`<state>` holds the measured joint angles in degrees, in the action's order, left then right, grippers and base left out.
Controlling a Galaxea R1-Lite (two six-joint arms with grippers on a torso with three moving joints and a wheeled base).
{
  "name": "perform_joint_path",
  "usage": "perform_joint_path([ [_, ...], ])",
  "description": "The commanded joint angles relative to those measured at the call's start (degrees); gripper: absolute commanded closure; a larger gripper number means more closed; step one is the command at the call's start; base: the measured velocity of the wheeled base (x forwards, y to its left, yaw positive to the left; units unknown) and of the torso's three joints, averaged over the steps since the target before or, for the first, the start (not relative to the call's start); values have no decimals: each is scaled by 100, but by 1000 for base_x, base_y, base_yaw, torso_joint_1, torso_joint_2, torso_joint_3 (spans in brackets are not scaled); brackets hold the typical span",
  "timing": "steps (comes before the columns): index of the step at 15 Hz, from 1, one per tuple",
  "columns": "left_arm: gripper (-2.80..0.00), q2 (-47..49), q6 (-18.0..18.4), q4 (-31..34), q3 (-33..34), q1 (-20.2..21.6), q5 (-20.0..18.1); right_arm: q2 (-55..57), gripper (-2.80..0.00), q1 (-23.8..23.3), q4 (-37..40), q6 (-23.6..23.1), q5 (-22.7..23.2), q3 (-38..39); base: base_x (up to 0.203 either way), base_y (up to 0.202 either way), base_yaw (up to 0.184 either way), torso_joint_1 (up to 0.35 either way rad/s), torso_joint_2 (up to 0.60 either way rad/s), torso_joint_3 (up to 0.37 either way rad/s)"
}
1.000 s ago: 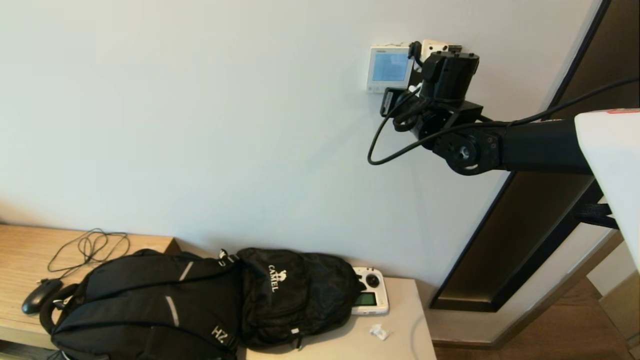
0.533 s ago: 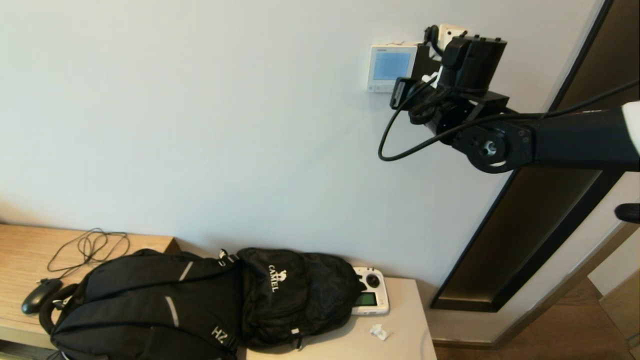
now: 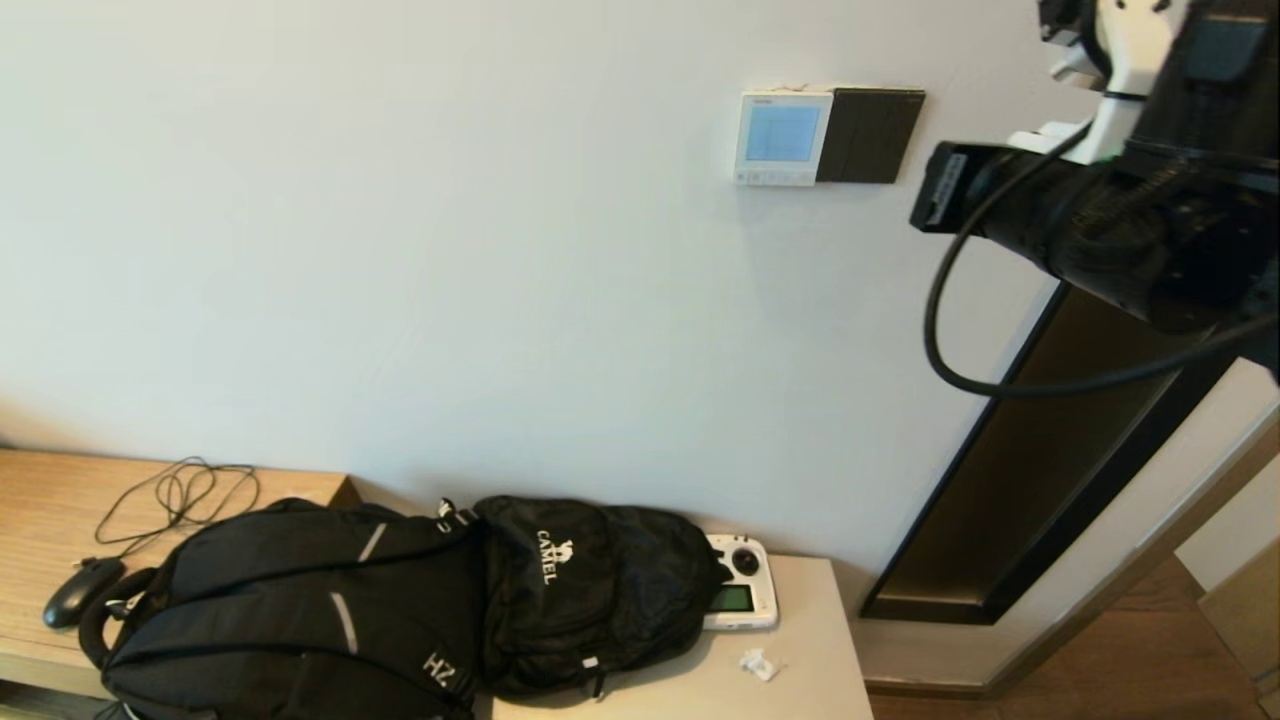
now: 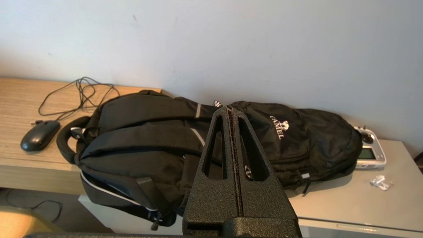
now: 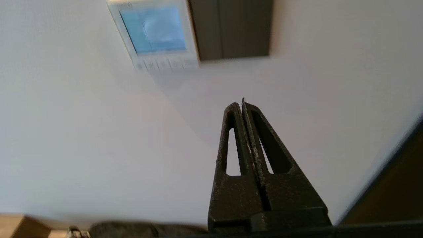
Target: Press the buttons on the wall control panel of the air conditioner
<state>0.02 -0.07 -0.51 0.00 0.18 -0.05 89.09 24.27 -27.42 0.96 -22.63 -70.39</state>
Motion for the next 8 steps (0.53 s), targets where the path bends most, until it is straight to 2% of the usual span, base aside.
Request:
perform_joint_path([
  [1, 0, -2, 0, -2, 0, 4, 2, -1119, 0, -14, 57, -25, 36, 760, 0, 0, 0, 0, 0, 0],
  [4, 0, -2, -1, -2, 0, 1, 5, -2494, 0, -132, 336, -130, 233, 2136, 0, 0, 0, 0, 0, 0],
  [8, 0, -2, -1, -2, 0, 7, -4, -4637, 0, -849, 1055, -298, 1137, 4179, 0, 0, 0, 0, 0, 0],
])
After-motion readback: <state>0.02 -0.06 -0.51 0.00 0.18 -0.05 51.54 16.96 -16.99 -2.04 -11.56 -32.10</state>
